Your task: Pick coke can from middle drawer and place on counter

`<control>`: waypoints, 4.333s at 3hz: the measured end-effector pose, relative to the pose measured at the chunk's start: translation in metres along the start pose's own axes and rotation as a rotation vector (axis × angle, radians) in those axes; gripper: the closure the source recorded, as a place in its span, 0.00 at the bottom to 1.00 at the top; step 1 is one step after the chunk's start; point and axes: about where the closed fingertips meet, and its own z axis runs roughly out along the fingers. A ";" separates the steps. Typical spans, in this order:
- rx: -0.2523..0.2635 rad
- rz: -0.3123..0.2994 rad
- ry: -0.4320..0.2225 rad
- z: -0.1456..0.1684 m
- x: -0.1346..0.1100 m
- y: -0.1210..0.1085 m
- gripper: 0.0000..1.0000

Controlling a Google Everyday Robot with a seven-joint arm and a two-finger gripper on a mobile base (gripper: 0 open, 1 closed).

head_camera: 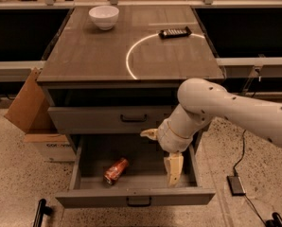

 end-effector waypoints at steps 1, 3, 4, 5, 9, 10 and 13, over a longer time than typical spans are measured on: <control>0.000 0.000 0.000 0.000 0.000 0.000 0.00; -0.041 -0.128 0.099 0.054 0.026 -0.025 0.00; -0.049 -0.210 0.129 0.078 0.035 -0.038 0.00; -0.051 -0.294 0.153 0.110 0.040 -0.050 0.00; 0.019 -0.580 0.247 0.134 0.025 -0.074 0.00; 0.036 -0.605 0.217 0.148 0.033 -0.087 0.00; 0.153 -0.616 0.257 0.183 0.035 -0.115 0.00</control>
Offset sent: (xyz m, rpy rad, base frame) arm 0.0259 0.0126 -0.0697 -0.1506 -0.0863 0.1222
